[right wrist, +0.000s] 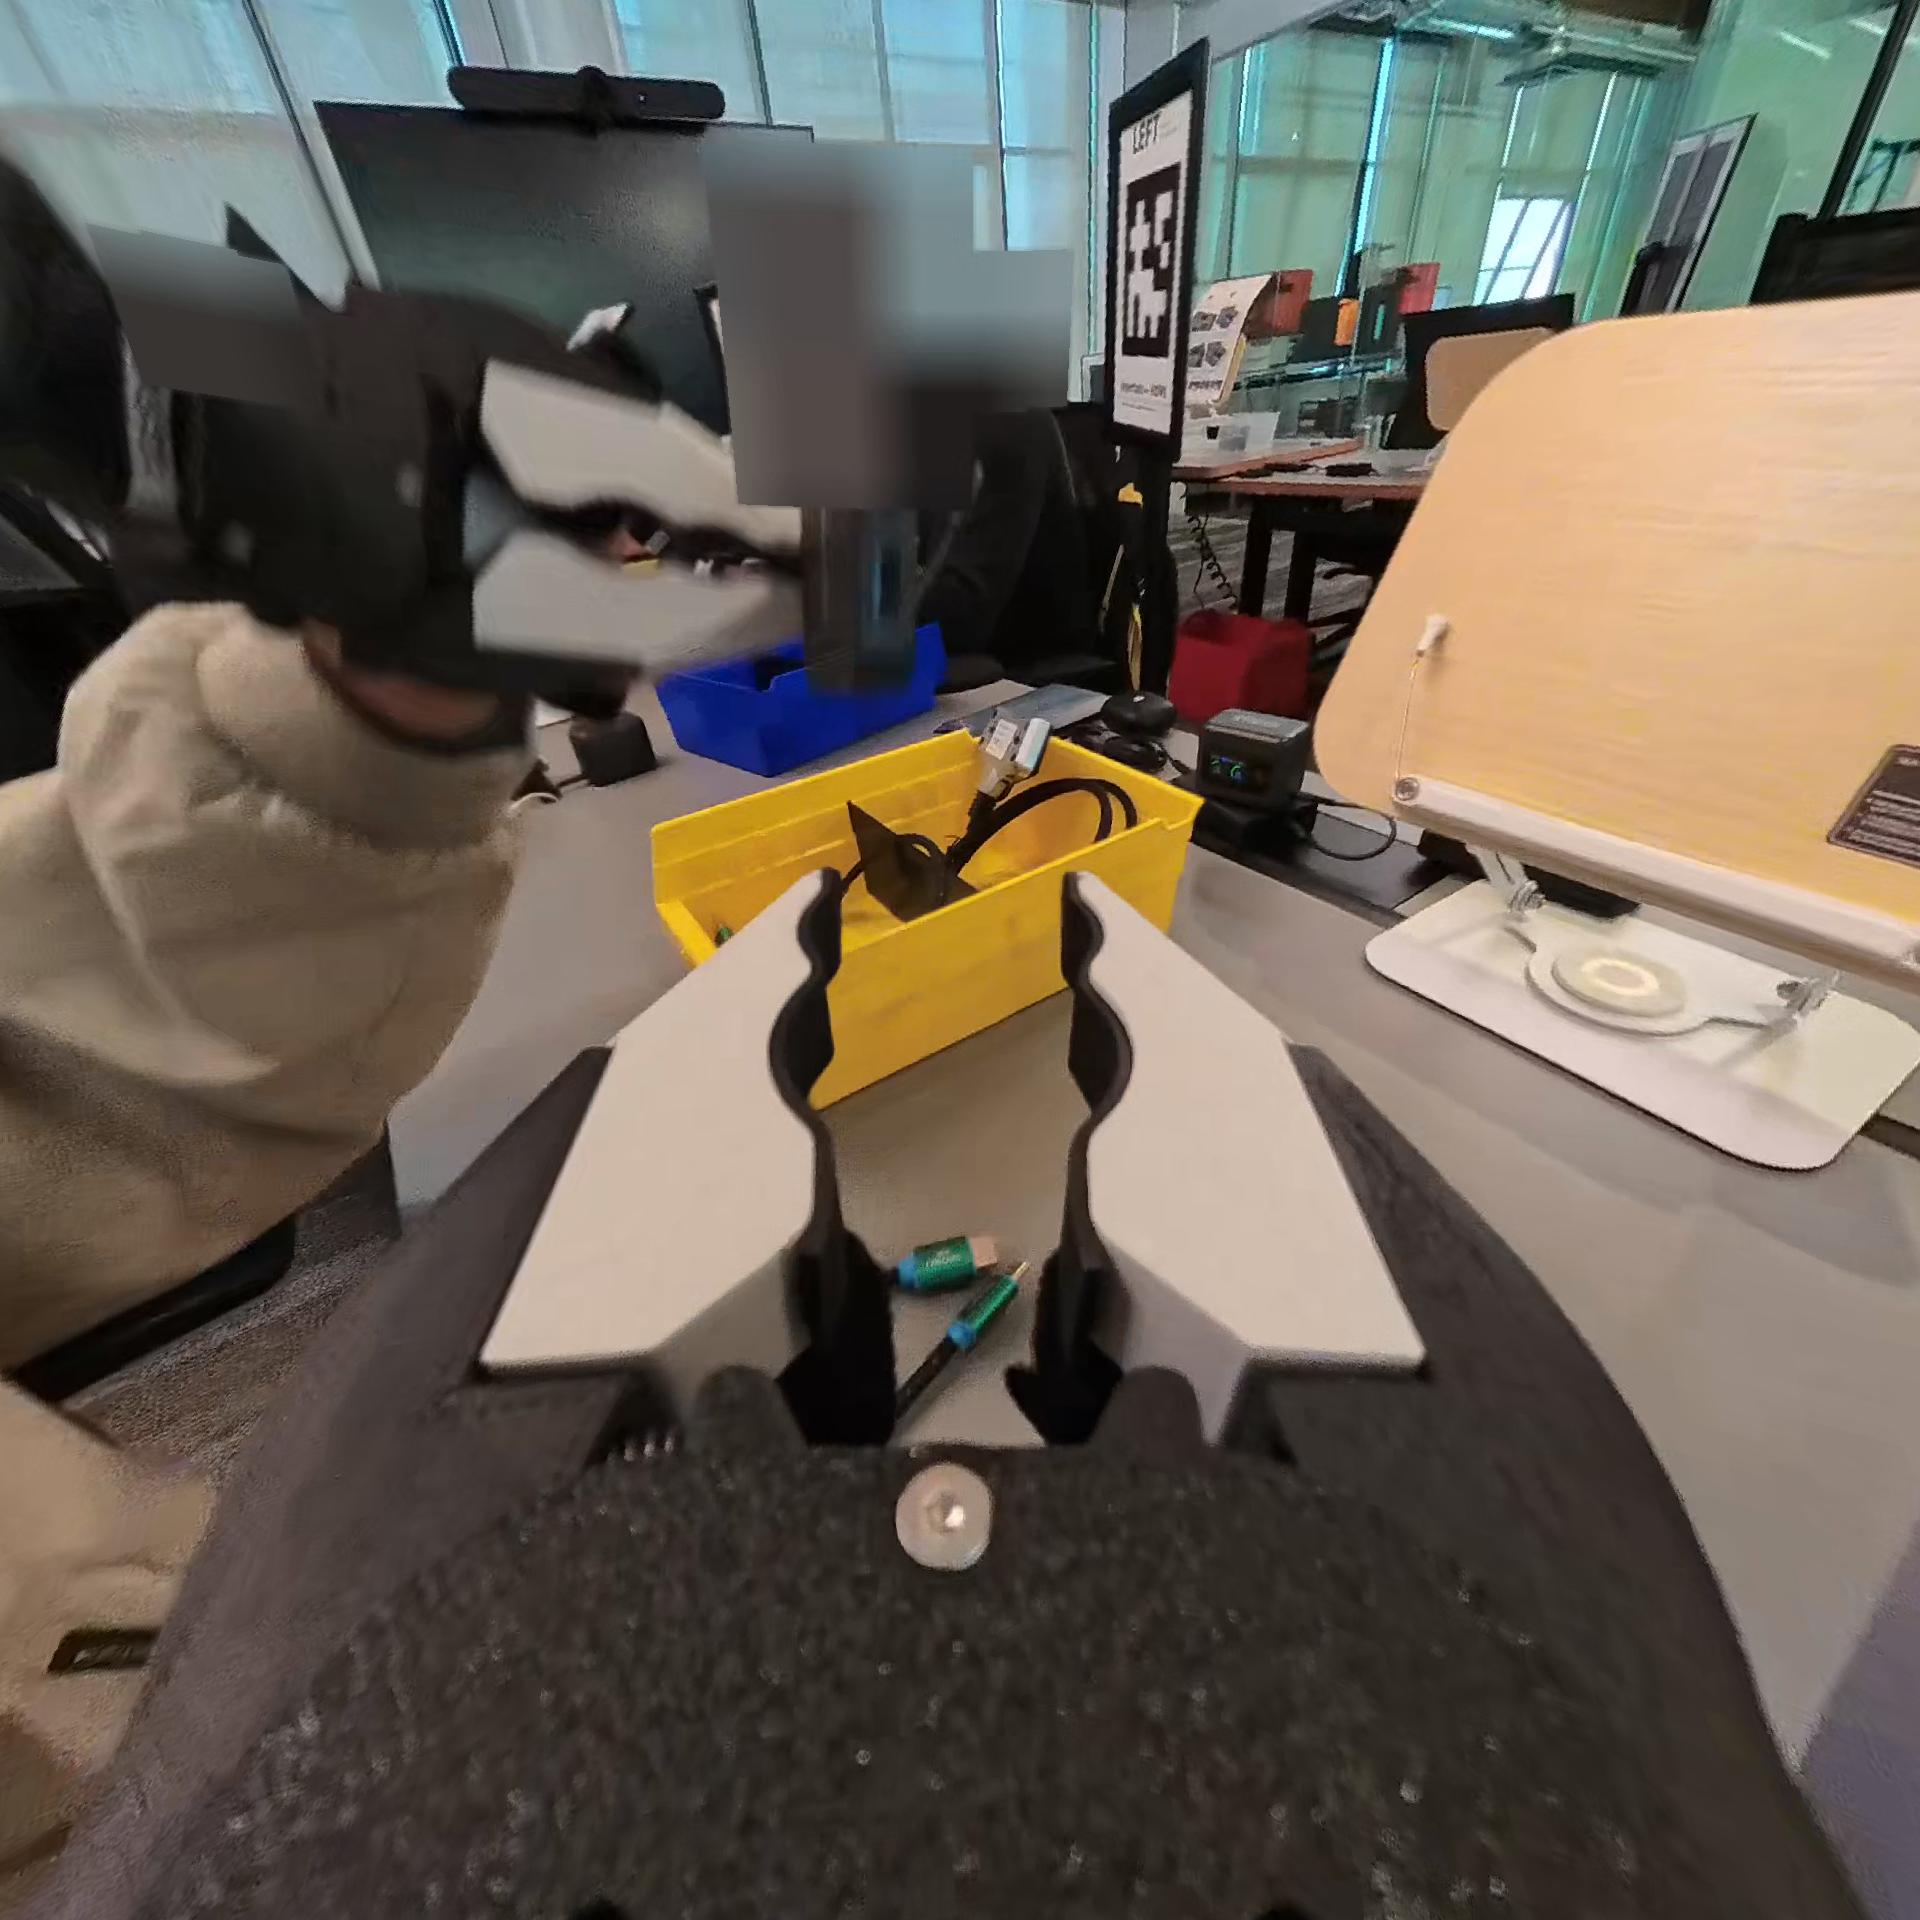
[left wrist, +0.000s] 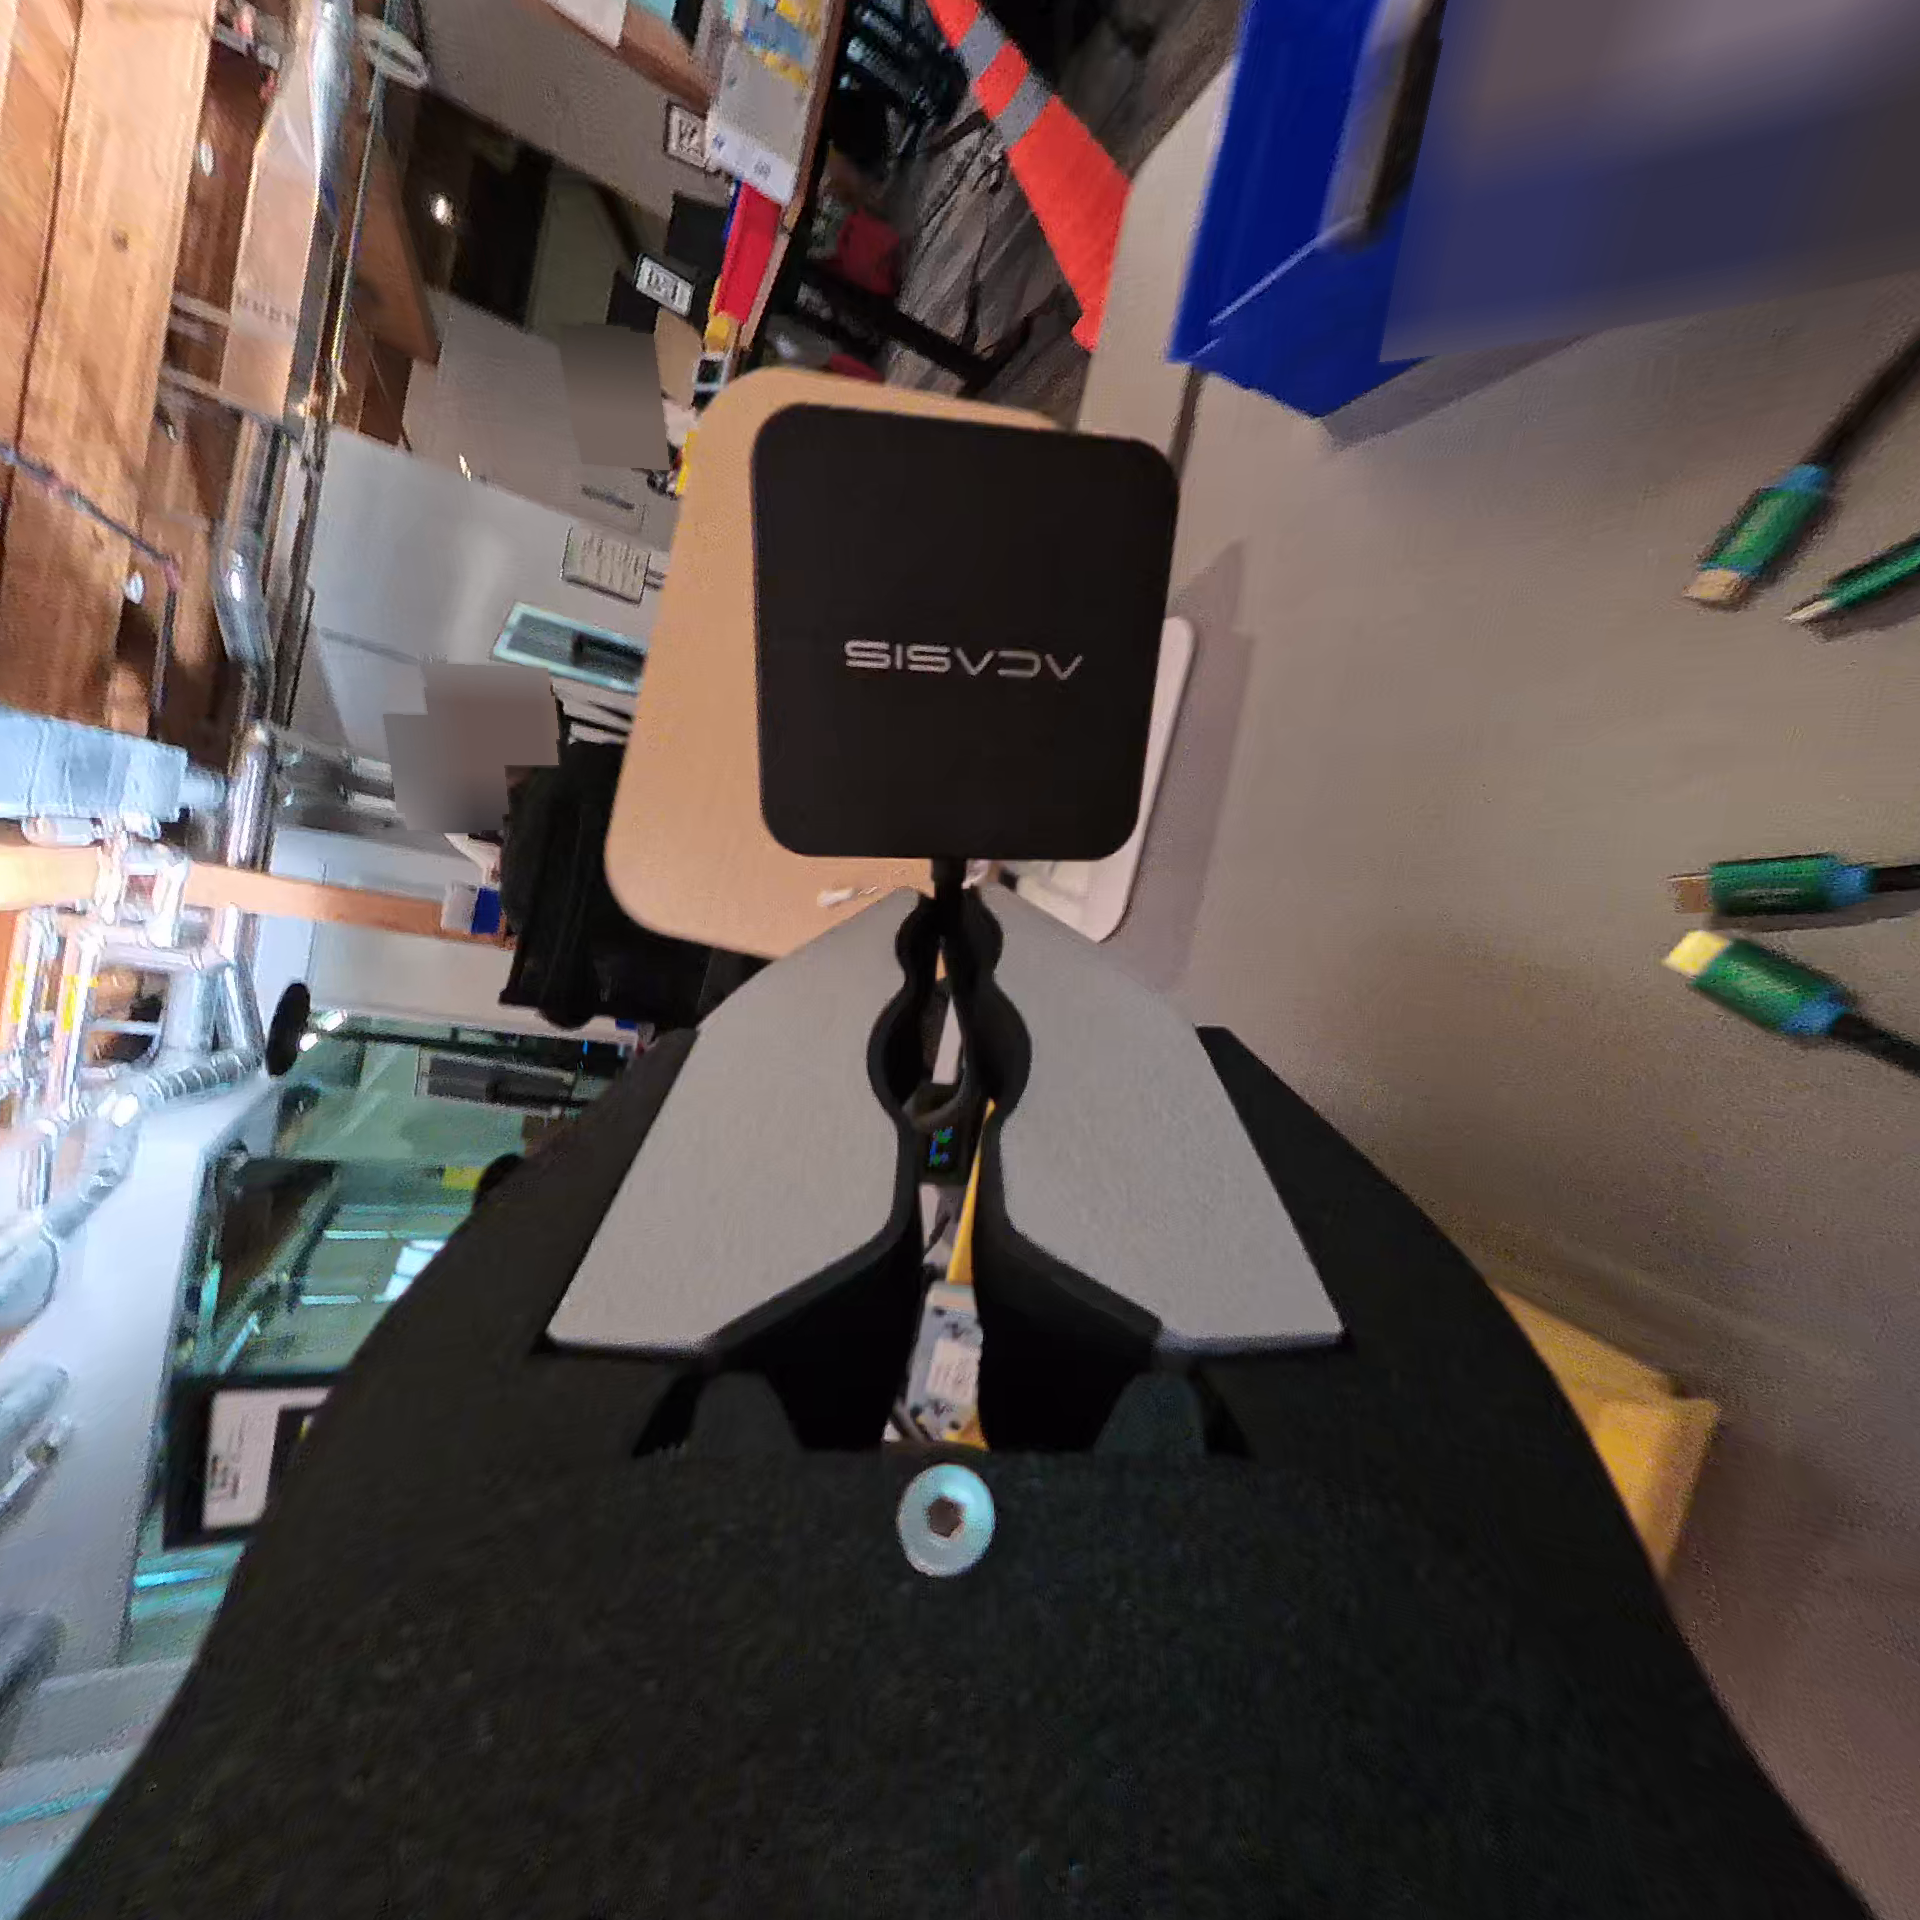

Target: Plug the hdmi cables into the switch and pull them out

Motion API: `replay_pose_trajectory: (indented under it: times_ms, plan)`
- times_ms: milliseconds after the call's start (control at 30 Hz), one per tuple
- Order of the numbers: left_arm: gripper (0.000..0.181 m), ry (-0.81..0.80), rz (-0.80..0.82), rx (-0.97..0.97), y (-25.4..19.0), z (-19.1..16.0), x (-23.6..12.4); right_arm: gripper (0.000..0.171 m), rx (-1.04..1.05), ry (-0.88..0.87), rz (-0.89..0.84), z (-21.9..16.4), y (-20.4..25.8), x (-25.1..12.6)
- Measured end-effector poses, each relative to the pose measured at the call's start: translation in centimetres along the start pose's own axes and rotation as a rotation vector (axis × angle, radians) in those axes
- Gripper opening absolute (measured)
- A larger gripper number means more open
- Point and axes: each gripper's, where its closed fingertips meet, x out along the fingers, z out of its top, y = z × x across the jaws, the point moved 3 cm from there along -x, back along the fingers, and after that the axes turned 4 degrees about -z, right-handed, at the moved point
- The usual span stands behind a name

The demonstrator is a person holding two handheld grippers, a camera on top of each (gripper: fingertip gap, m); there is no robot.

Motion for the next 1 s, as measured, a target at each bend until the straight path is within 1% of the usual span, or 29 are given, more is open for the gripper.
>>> replay_pose_trajectory:
  times_ms: [67,167,200,233,267,300,333,400,433,500,533,567,600,633,667,700,733,767,833,867,900,1000]
  plan:
    - [0.003,-0.007,0.007,0.063,-3.2,1.1,0.8,0.041,0.010,0.013,0.003,-0.4,0.0,0.8]
    - [0.003,0.004,0.031,0.165,-6.8,2.2,1.7,0.040,0.010,0.076,0.040,-2.5,0.2,1.4]
    - [0.003,0.012,0.036,0.187,-7.6,2.2,1.9,0.035,0.010,0.080,0.062,-3.2,0.5,1.3]
    - [0.003,0.020,0.039,0.200,-8.2,2.2,2.1,0.024,-0.003,0.086,0.098,-3.9,0.9,1.1]
    - [0.003,0.021,0.044,0.209,-8.6,2.2,2.3,0.018,-0.029,0.081,0.122,-4.4,1.2,0.9]
    - [0.003,0.016,0.037,0.202,-9.1,2.1,2.5,0.016,-0.061,0.071,0.138,-4.7,1.2,0.8]
    - [0.004,0.013,0.014,0.158,-9.6,1.9,2.9,0.013,-0.088,0.070,0.169,-5.2,1.4,0.7]
    - [0.009,0.000,-0.047,-0.028,-10.5,1.7,3.3,0.013,-0.098,0.091,0.192,-6.2,1.1,0.8]
    - [0.012,-0.054,-0.099,-0.176,-11.1,2.0,3.1,0.013,-0.091,0.090,0.174,-6.5,0.6,0.8]
    - [0.017,-0.237,-0.280,-0.577,-12.9,3.5,2.0,0.012,-0.096,0.049,0.066,-7.0,-1.4,0.7]
    - [0.020,-0.307,-0.374,-0.786,-13.8,3.7,1.7,0.012,-0.091,0.032,0.039,-7.2,-2.1,0.5]
    - [0.030,-0.376,-0.462,-0.971,-14.9,3.7,1.5,0.012,-0.075,-0.015,0.037,-7.0,-2.5,0.1]
    - [0.035,-0.449,-0.539,-1.085,-16.2,3.6,1.4,0.012,-0.046,-0.079,0.085,-6.7,-2.2,-0.5]
    - [0.041,-0.473,-0.565,-1.117,-17.2,3.1,1.6,0.012,-0.012,-0.159,0.188,-6.2,-1.2,-1.2]
    - [0.053,-0.469,-0.522,-1.118,-17.5,2.4,2.0,0.012,0.026,-0.234,0.315,-5.8,0.1,-1.9]
    - [0.065,-0.490,-0.452,-1.118,-17.1,2.1,2.2,0.011,0.071,-0.240,0.423,-5.9,1.2,-2.4]
    - [0.069,-0.535,-0.404,-1.117,-16.2,2.3,2.0,0.011,0.073,-0.211,0.481,-6.5,2.0,-2.5]
    - [0.068,-0.596,-0.396,-1.113,-15.5,2.8,1.5,0.012,0.044,-0.185,0.508,-7.2,2.6,-2.4]
    - [0.065,-0.696,-0.419,-1.110,-14.8,4.0,0.5,0.013,0.034,-0.132,0.618,-8.3,4.2,-2.5]
    - [0.063,-0.727,-0.429,-1.102,-14.8,4.3,0.1,0.012,0.048,-0.141,0.651,-8.4,4.8,-2.6]
    - [0.057,-0.749,-0.456,-1.075,-15.0,4.7,-0.3,0.012,0.053,-0.146,0.672,-8.4,5.3,-2.5]
    - [0.048,-0.801,-0.533,-1.035,-15.7,5.4,-1.3,0.013,0.015,-0.093,0.719,-9.3,6.8,-2.2]
